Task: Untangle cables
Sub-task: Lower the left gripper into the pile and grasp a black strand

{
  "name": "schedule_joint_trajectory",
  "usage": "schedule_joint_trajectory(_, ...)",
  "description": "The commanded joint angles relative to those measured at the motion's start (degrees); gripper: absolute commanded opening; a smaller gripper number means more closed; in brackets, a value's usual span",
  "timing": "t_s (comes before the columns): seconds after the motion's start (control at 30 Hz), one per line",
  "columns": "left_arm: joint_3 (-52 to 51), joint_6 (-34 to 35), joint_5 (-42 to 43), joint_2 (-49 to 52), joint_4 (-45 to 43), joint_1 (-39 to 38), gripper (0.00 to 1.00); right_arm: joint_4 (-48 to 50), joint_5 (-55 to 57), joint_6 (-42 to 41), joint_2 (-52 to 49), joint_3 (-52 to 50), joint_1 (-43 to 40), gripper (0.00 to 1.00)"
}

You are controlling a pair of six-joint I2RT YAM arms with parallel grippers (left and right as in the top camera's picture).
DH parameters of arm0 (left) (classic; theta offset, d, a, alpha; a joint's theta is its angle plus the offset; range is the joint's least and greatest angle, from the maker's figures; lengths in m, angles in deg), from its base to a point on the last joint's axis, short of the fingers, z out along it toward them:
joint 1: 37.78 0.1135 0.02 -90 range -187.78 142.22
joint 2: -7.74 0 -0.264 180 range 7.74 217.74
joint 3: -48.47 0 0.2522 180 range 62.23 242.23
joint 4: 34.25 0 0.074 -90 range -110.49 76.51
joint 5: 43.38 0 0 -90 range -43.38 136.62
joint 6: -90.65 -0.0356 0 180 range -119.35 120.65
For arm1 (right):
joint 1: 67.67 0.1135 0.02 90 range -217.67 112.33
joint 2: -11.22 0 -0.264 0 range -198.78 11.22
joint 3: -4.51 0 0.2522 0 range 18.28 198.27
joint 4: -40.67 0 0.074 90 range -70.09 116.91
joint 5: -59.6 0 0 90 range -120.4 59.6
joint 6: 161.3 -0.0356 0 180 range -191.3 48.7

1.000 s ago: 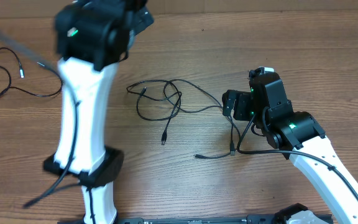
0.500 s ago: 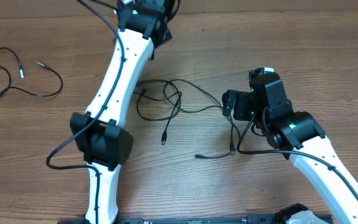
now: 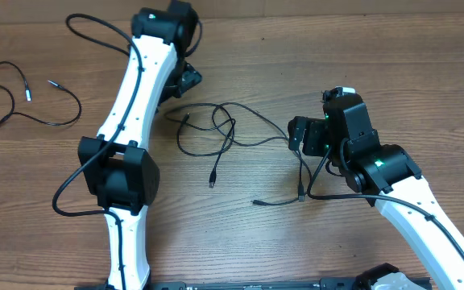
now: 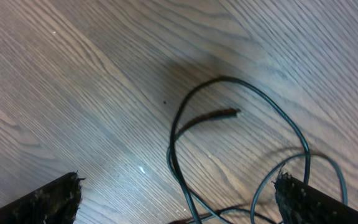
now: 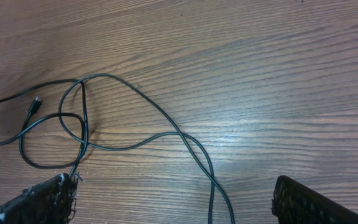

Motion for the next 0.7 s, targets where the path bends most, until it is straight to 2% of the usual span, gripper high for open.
schedule_joint_trajectory(0.0, -0.39, 2.97, 1.49, -1.60, -0.57, -1.09, 1.00, 0.35, 0.44, 0.20, 0.09, 0.31, -0.11, 1.00)
schedule_joint_trajectory(0.33, -0.42, 2.97, -2.36, -2.97, -6.08, -6.51, 1.00, 0.35, 0.44, 0.20, 0.09, 0.31, -0.11, 1.00)
schedule_joint_trajectory(0.43, -0.44, 2.95, -2.34, -5.97, -8.57, -6.78, 1.00, 0.35, 0.44, 0.20, 0.09, 0.31, -0.11, 1.00)
schedule_joint_trajectory(0.6, -1.75, 0.85, -9.22, -13.62, -12.57, -8.15, 1.00, 0.35, 0.44, 0.20, 0.09, 0.31, -0.11, 1.00)
schedule_joint_trajectory(0.67, -6.01, 1.51, -9.35, -15.02, -14.58, -8.15, 0.99, 0.35, 0.44, 0.20, 0.09, 0.31, -0.11, 1.00)
